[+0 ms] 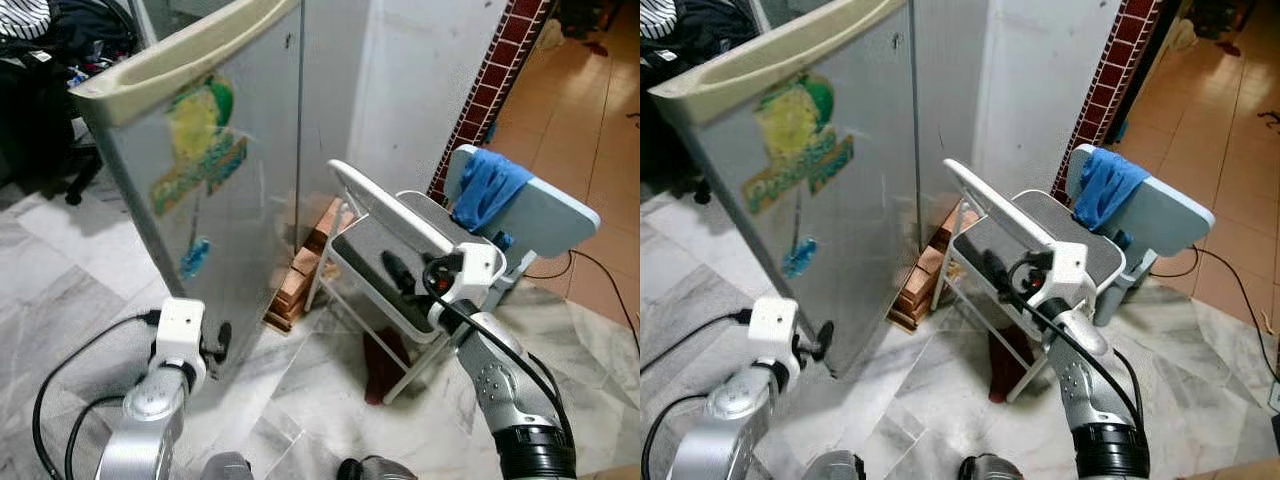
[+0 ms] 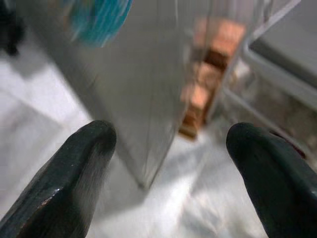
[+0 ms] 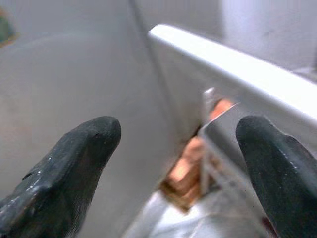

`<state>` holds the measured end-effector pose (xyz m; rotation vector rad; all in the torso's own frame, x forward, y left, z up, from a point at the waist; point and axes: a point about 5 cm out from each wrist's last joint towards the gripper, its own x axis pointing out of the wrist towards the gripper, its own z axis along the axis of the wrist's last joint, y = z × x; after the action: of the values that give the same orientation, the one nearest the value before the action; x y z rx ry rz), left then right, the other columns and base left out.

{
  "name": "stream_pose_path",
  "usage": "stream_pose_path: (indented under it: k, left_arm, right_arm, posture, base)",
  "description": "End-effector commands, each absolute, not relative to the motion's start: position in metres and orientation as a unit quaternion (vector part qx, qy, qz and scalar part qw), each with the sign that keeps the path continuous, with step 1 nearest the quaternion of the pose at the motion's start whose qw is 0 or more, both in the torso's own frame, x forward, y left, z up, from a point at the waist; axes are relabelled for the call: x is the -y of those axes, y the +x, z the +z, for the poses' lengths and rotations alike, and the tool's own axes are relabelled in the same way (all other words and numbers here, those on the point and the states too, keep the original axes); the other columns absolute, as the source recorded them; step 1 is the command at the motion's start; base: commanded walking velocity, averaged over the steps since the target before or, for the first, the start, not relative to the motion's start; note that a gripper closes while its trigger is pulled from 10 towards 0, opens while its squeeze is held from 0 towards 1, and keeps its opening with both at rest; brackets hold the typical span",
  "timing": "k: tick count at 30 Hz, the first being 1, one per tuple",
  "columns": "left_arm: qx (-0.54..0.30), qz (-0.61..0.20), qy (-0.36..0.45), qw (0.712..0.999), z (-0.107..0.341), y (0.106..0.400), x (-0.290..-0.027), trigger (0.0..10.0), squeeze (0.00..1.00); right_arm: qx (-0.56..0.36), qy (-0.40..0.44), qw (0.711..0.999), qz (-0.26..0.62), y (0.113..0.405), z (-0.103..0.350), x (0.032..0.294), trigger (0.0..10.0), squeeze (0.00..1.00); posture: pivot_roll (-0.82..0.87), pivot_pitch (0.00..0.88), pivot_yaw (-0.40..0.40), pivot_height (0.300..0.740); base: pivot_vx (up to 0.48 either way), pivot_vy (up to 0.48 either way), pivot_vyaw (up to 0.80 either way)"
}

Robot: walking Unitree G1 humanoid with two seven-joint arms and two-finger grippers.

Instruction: Restocking fridge

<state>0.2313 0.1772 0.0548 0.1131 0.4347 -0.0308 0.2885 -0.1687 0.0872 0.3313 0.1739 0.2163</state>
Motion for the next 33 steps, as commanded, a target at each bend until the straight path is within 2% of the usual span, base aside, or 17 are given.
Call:
stream_pose_path:
  k: [1, 6, 13, 23, 33]
  left_arm:
    - [-0.197, -0.013, 0.065, 0.978, 0.06, 0.236, -0.179, 10.0, 0.0]
    - [-0.17, -0.013, 0.064, 0.983, 0.068, 0.242, -0.176, 10.0, 0.0]
    - [-0.136, -0.02, 0.065, 0.988, 0.073, 0.247, -0.172, 10.0, 0.0]
    - [-0.112, -0.016, 0.046, 0.992, 0.079, 0.254, -0.172, 10.0, 0.0]
    - [-0.094, -0.016, 0.028, 0.995, 0.082, 0.26, -0.167, 10.0, 0.0]
  right_arm:
    - [-0.067, 0.166, 0.981, 0.073, 0.29, 0.093, 0.174, 10.0, 0.0]
    - [-0.049, 0.169, 0.984, 0.018, 0.285, 0.096, 0.172, 10.0, 0.0]
    - [-0.044, 0.154, 0.987, -0.017, 0.279, 0.092, 0.17, 10.0, 0.0]
    - [-0.041, 0.144, 0.988, -0.034, 0.285, 0.092, 0.178, 10.0, 0.0]
    - [-0.046, 0.135, 0.989, -0.031, 0.281, 0.088, 0.178, 10.0, 0.0]
  posture:
    - [0.06, 0.016, -0.039, 0.74]
    - [0.05, 0.01, -0.033, 0.74]
    - [0.04, 0.002, -0.031, 0.74]
    - [0.04, 0.0, -0.037, 0.74]
    - [0.03, 0.0, -0.043, 0.74]
  base:
    - [0.0, 0.48, 0.0]
    - [0.0, 0.48, 0.0]
    - [0.0, 0.48, -0.09]
    - [0.0, 0.48, -0.63]
    - [0.0, 0.48, 0.0]
